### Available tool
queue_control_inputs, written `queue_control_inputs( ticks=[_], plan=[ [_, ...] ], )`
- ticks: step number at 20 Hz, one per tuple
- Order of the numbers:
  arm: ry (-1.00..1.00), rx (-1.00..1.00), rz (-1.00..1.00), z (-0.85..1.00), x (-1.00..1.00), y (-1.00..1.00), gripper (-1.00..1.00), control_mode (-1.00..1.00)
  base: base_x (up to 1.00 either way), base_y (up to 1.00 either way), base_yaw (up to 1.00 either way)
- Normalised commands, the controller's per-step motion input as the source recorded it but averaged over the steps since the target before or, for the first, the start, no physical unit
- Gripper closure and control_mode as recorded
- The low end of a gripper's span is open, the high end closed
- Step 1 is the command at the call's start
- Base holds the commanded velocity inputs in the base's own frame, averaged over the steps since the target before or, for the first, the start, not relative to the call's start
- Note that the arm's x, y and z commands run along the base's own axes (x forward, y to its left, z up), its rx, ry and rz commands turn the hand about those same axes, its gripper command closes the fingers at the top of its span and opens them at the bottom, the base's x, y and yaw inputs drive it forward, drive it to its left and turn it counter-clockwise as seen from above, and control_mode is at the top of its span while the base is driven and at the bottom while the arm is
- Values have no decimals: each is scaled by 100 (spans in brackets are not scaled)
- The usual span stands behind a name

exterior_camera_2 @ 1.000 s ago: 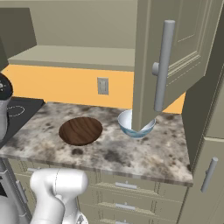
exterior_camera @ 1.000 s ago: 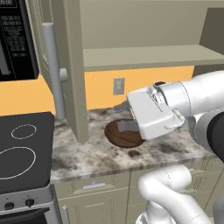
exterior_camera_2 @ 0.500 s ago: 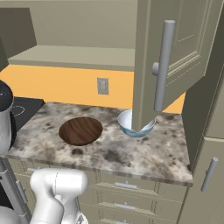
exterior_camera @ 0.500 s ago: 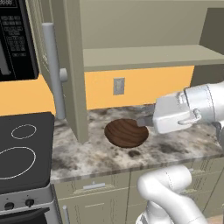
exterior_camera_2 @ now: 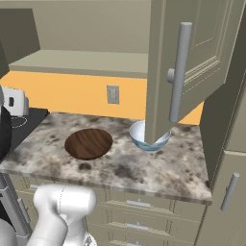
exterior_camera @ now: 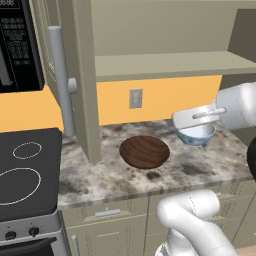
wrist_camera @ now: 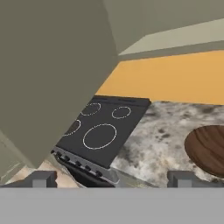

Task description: Open the cabinet. Pick the bowls from the counter and place them in the cabinet. Then close the cabinet.

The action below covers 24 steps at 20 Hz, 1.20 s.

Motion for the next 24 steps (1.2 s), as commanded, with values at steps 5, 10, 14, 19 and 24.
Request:
queue_control_inputs(
  ticks=[5,10,14,19,24],
  plan=[
    [1,-18,-22,-30,37,-38,-100,-100,0,0,0],
    [0,-17,-17,-32,35,-36,-100,-100,0,0,0],
    [1,-11,-18,-28,34,-25,-100,-100,0,0,0],
    [4,-2,-18,-25,27,-24,-100,-100,0,0,0],
    [4,0,-15,-25,18,-20,-100,-100,0,0,0]
  ],
)
